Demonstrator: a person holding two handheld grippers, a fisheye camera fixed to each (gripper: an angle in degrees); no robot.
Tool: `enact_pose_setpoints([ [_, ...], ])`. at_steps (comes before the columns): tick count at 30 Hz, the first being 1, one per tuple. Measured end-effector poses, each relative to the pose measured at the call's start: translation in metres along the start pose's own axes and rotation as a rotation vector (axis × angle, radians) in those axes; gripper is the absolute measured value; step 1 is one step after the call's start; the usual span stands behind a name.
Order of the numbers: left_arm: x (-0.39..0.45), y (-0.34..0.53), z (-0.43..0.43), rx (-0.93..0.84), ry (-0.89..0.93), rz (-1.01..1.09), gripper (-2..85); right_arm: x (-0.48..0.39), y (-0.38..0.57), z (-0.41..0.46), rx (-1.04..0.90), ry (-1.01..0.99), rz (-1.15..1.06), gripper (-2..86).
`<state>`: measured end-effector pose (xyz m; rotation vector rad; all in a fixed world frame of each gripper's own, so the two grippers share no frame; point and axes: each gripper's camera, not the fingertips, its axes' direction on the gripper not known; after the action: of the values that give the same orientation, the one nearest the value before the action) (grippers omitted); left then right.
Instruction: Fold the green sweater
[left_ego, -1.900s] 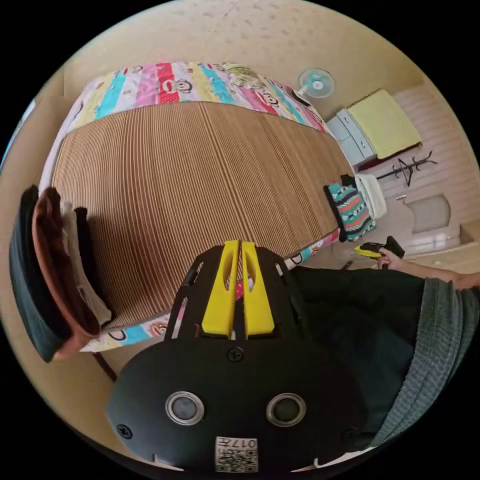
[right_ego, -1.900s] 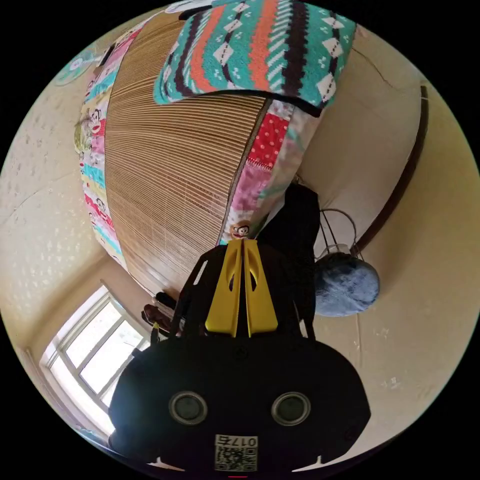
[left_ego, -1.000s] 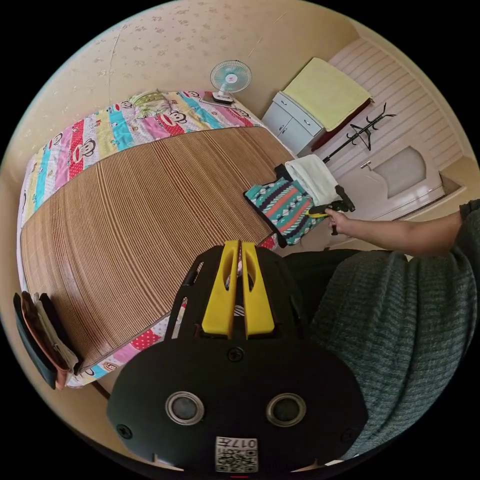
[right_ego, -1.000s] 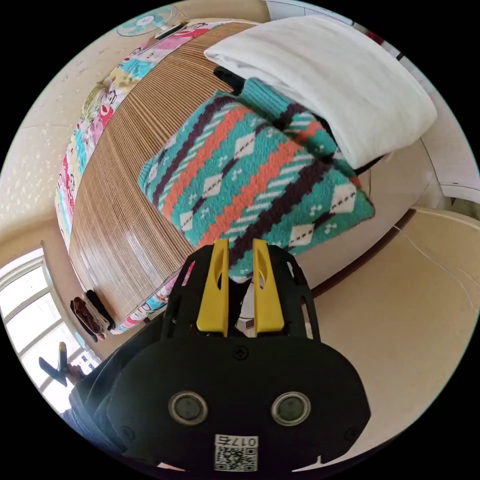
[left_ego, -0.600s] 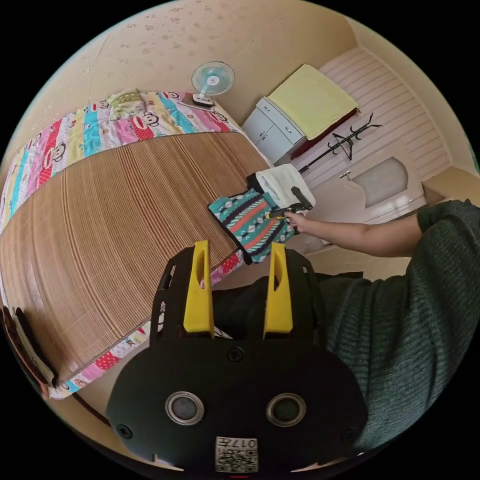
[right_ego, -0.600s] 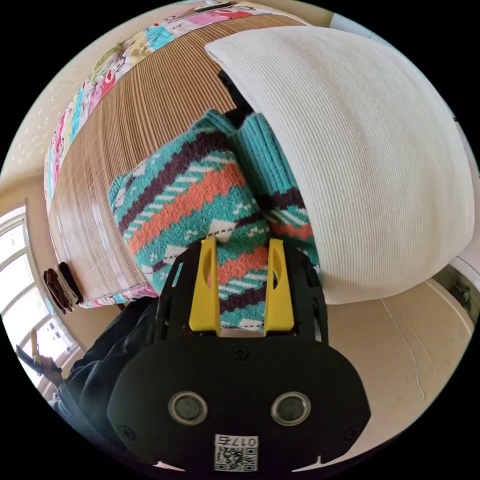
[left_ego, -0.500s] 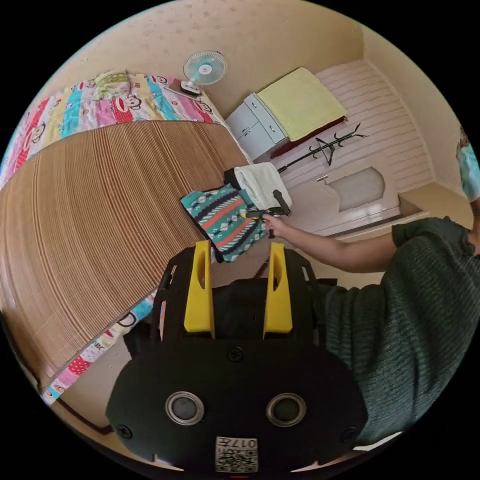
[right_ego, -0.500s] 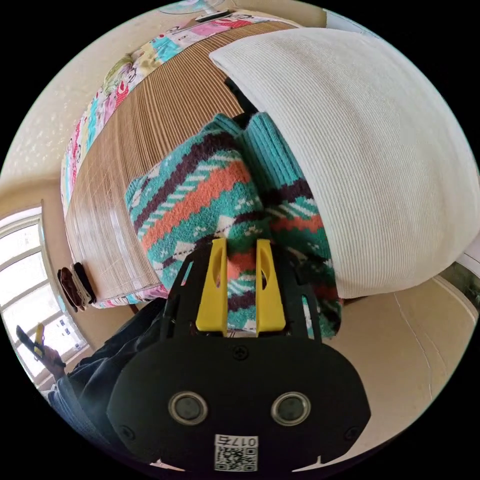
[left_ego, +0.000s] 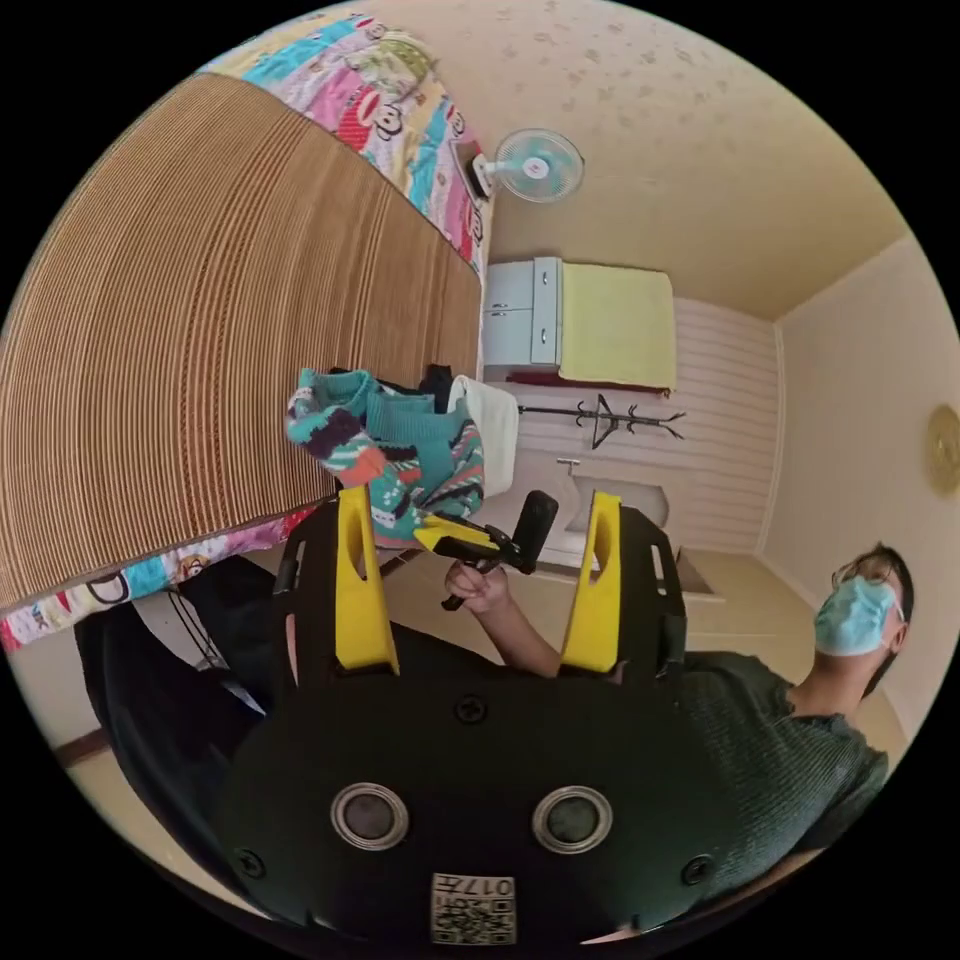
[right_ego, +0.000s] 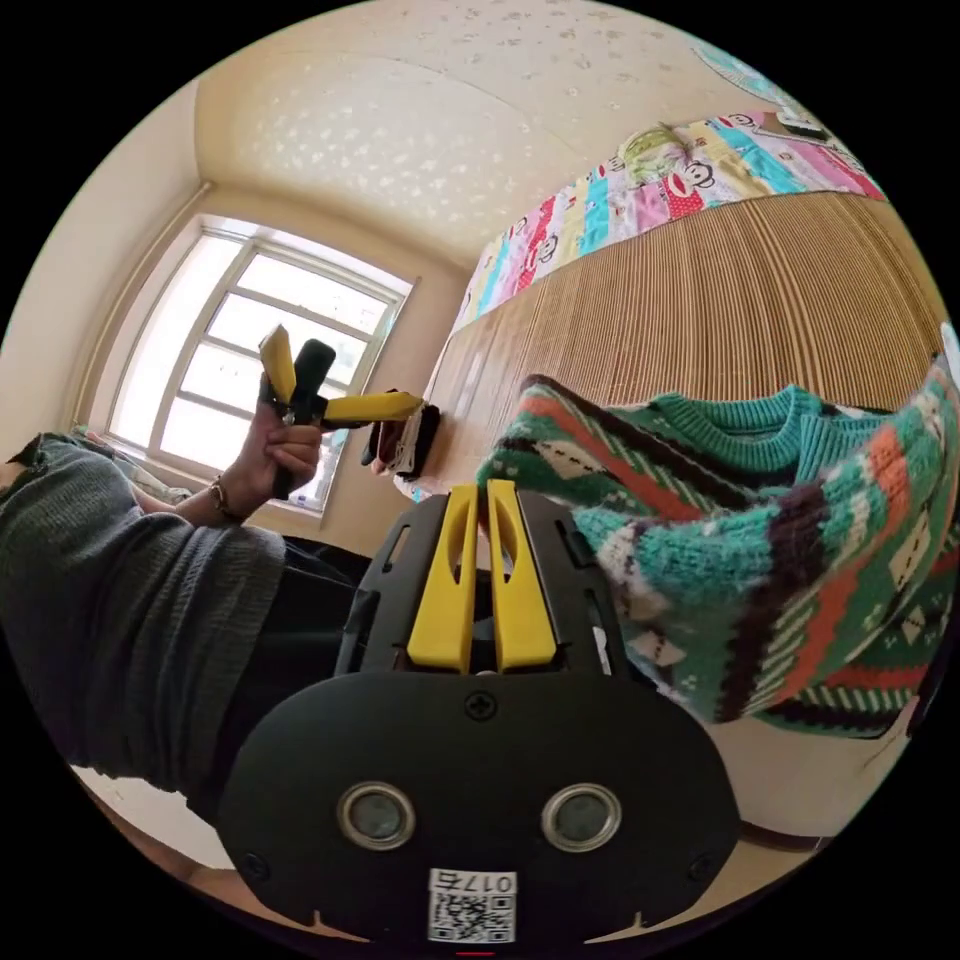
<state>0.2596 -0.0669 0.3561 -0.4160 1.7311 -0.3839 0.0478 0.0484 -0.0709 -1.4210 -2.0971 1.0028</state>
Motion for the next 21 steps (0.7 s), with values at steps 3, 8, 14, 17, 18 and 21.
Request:
enact_pose_setpoints([
  [3,-0.031,-0.018,-0.040,0.000,-0.026,-0.111,28.1,-0.006,-0.005,0.044,0.003,-0.061,0.048,1.3],
  [8,-0.065,-0.024,-0.105,0.053,0.033,-0.172,29.7,-0.061,-0.001,0.050,0.128,-0.175,-0.097,1.1],
  [14,-0.113,-0.055,-0.179,0.062,0.224,-0.257,30.3,-0.155,0.007,0.125,0.045,-0.369,-0.368,1.3],
  [17,-0.140,-0.050,-0.203,-0.057,0.298,-0.303,23.7,-0.185,0.012,0.176,-0.009,-0.454,-0.458,1.3],
  [18,-0.142,-0.042,-0.217,-0.070,0.281,-0.255,18.4,-0.189,0.013,0.185,-0.012,-0.478,-0.468,1.4],
  [21,-0.118,-0.018,-0.253,-0.077,0.299,0.042,11.5,-0.207,0.017,0.213,-0.012,-0.596,-0.526,1.7],
])
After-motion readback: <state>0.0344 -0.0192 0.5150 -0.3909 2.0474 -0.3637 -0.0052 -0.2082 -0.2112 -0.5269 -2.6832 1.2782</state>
